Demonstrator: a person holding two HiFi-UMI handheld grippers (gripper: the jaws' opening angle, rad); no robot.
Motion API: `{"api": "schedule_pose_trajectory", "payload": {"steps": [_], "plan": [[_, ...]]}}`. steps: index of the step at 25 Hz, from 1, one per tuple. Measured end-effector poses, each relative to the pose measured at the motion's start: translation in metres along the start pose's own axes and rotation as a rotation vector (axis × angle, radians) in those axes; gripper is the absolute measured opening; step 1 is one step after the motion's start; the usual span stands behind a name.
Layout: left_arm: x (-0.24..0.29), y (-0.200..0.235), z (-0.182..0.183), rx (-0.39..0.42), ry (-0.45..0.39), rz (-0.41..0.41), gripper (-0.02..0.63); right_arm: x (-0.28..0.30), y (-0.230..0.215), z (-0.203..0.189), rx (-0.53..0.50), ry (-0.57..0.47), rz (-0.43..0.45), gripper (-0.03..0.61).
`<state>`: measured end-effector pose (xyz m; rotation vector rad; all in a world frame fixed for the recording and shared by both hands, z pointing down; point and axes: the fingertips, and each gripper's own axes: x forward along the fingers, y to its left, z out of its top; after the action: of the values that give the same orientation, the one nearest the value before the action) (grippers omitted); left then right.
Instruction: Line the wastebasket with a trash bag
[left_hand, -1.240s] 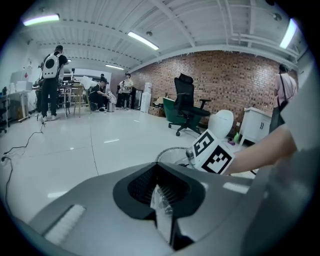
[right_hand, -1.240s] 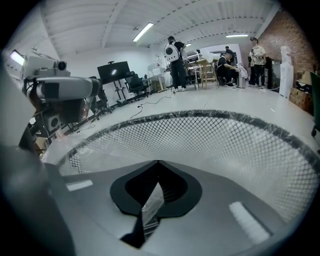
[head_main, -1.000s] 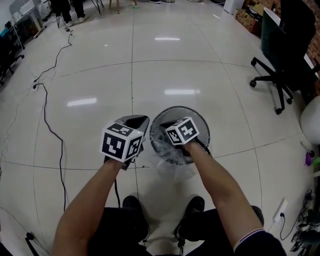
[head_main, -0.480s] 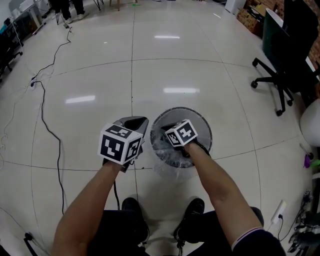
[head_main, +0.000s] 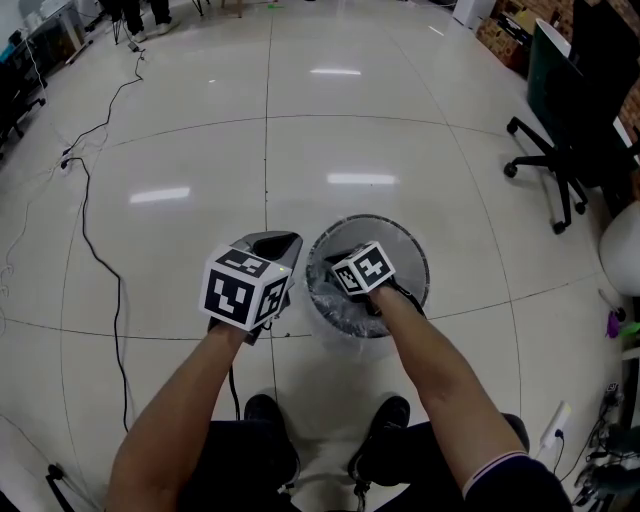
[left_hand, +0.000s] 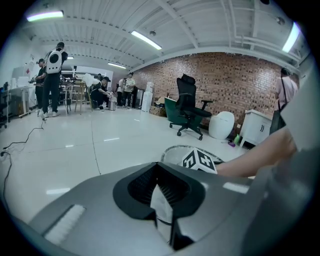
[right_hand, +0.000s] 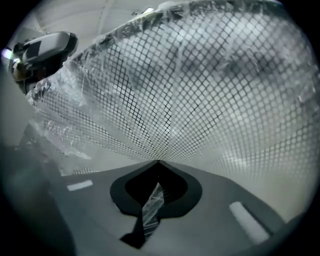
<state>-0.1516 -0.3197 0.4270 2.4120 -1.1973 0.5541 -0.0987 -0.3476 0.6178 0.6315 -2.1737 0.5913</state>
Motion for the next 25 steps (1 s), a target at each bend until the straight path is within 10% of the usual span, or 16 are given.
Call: {"api": "schedule_pose_trajectory", "payload": {"steps": [25], "plan": [[-0.004, -0.002, 0.002, 0.006, 0.002, 0.005, 0.011, -0.026, 0.001, -0.004, 0.008, 0.034, -0.021, 0.002]]}}
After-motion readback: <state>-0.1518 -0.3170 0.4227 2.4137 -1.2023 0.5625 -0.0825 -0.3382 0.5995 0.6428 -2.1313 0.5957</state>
